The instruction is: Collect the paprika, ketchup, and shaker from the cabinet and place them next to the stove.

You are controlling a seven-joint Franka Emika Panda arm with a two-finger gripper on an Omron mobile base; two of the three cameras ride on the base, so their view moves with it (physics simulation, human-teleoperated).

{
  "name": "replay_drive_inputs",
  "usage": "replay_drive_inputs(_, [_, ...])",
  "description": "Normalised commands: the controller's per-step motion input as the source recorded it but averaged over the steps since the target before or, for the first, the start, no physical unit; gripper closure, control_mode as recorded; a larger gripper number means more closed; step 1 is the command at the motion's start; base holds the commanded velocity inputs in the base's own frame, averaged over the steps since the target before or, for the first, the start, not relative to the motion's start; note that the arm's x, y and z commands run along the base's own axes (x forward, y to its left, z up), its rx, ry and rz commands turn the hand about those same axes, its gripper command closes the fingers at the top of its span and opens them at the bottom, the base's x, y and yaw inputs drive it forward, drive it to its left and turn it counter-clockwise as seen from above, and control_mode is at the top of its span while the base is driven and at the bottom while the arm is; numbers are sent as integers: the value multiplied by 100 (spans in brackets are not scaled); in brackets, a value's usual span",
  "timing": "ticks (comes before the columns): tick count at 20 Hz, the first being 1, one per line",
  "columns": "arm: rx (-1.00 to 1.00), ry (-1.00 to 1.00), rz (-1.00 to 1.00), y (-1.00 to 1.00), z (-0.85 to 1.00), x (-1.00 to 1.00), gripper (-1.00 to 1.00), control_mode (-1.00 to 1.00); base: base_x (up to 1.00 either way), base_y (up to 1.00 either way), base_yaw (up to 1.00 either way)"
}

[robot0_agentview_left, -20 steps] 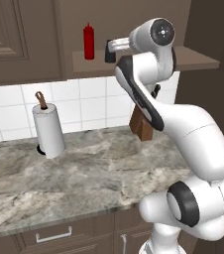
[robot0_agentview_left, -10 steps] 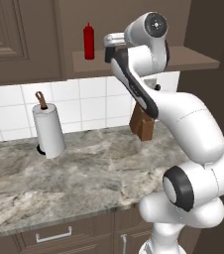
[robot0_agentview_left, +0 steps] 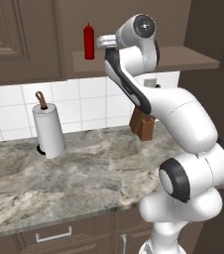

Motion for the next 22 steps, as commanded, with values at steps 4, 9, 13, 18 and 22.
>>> replay_drive_inputs(4, [0, 2, 2, 1, -5, 25, -100, -100, 0, 0, 0])
replay_drive_inputs(9, [0, 4, 2, 1, -9, 20, -100, -100, 0, 0, 0])
replay_drive_inputs(13, [0, 5, 2, 2, -12, 19, -100, -100, 0, 0, 0])
replay_drive_inputs(18, [0, 3, 3, 0, -11, 11, -100, -100, 0, 0, 0])
replay_drive_inputs(22, [0, 3, 3, 0, -9, 11, -100, -100, 0, 0, 0])
